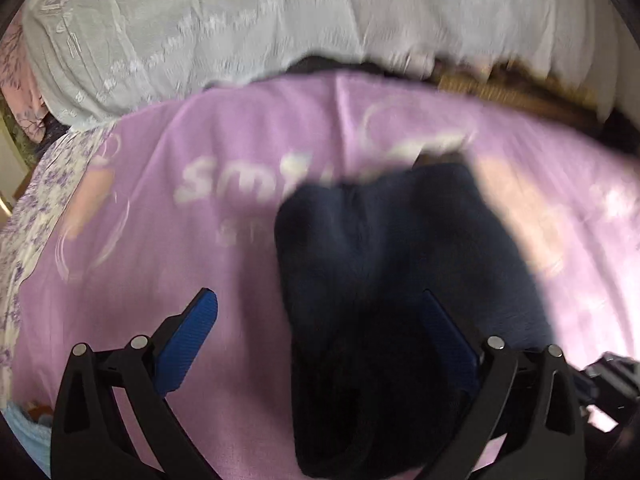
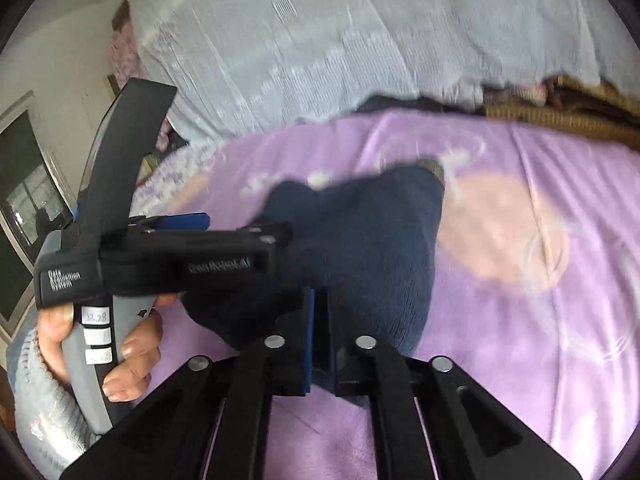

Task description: Fold small clothes

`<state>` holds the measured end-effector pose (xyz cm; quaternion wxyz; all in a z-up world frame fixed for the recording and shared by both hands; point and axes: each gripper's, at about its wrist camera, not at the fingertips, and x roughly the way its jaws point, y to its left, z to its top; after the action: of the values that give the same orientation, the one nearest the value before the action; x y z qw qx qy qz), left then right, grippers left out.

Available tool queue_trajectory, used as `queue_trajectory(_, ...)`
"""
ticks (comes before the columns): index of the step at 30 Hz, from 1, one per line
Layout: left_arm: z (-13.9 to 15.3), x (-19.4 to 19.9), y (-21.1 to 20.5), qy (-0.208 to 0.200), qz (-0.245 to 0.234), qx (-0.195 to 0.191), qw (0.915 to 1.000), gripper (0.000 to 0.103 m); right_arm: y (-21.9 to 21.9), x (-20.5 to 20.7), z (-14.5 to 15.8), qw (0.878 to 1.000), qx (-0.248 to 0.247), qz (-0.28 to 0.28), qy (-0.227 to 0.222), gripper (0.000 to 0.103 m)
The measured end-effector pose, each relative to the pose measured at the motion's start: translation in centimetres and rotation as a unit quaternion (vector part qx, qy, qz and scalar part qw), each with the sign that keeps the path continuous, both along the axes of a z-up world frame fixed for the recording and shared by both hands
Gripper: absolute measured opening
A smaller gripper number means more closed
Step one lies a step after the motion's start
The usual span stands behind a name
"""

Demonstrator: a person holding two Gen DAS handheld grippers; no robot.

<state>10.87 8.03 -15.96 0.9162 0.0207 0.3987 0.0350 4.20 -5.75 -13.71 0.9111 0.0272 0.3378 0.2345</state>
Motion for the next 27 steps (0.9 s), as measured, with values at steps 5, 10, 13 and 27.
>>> queue_trajectory(5, -2.2, 0.5, 3.1, 0.024, 0.006, -0.107, 0.9939, 0.099, -0.2, 0.2, -2.0, 0.999, 0.012, 0.01, 0.03, 0.0)
queue_trajectory(10, -0.4, -1.7, 2.4, -0.014, 0.025, -0.065, 0.9975, 0.099, -1.0, -0.1, -0.9, 0.999, 0.038, 0.01, 0.03, 0.0)
queue_trajectory(13, 2.4, -3.3, 2.8, -0.057, 0.019, -0.071, 0.9957, 0.099, -1.5, 0.0, 0.9, 0.998, 0.053, 0.015, 0.012, 0.002)
queue_trajectory(27, -2.4, 1.0, 3.3, 0.017, 0.012, -0.128, 0.9915, 0.099, -1.6, 11.2, -1.2, 0.996, 0.05, -0.034, 0.062, 0.0)
